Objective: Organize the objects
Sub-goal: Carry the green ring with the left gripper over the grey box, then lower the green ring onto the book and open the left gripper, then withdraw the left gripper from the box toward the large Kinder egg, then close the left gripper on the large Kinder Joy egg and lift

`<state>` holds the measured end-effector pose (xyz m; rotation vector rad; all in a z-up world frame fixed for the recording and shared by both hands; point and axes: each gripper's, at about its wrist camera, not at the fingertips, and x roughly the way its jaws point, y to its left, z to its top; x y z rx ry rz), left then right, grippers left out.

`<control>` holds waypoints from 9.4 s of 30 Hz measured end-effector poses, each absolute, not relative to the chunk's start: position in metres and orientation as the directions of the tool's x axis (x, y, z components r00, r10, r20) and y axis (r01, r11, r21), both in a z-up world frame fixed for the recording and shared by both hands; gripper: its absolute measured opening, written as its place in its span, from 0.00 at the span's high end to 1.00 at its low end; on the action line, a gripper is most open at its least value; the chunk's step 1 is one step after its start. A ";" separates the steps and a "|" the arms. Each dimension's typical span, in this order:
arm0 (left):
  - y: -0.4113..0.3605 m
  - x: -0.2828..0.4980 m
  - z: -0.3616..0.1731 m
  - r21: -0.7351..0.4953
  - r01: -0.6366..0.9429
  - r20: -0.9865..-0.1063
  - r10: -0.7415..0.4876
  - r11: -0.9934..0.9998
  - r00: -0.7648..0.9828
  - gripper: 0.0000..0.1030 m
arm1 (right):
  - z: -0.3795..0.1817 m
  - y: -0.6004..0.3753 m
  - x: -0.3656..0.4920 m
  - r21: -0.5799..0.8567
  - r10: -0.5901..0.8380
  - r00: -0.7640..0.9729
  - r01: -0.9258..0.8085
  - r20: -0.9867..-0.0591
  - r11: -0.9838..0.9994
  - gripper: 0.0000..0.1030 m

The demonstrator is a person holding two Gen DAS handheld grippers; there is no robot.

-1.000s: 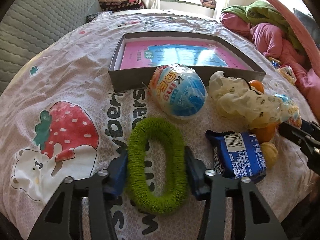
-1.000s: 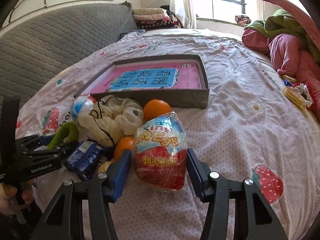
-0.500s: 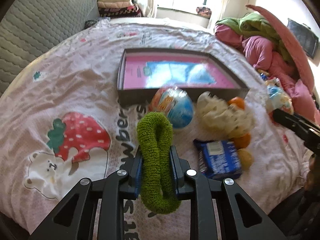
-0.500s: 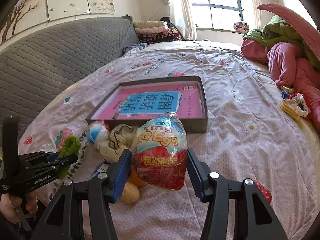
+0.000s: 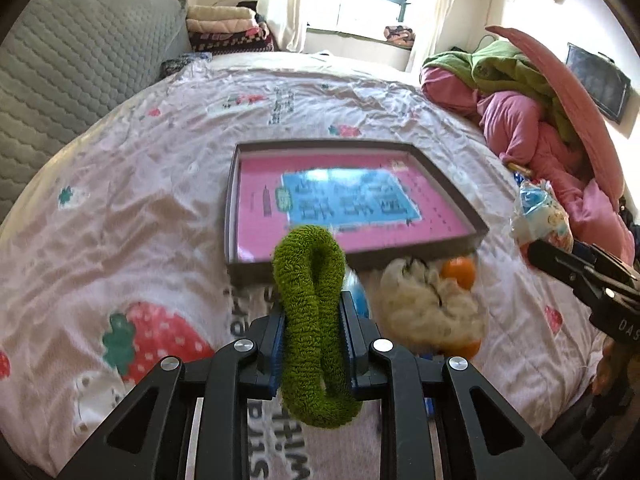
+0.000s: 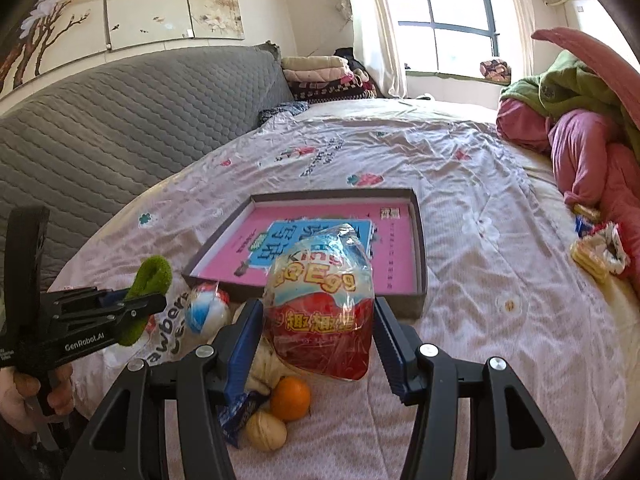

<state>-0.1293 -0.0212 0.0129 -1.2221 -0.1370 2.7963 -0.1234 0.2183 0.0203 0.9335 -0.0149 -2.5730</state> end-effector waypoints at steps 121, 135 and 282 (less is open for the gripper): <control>-0.037 -0.267 -0.046 -0.086 -0.021 -0.794 0.081 -0.996 -0.603 0.49 | -0.045 0.219 -0.255 0.038 -0.224 -0.645 0.289 -0.731 -0.957 0.44; -0.038 -0.258 -0.035 -0.082 -0.025 -0.781 0.079 -0.996 -0.619 0.48 | -0.034 0.228 -0.252 0.026 -0.202 -0.681 0.259 -0.704 -0.966 0.39; -0.004 -0.120 -0.041 -0.114 -0.110 -0.767 0.158 -0.987 -0.622 0.42 | -0.073 0.183 -0.070 0.047 -0.284 -0.565 0.397 -0.775 -0.917 0.40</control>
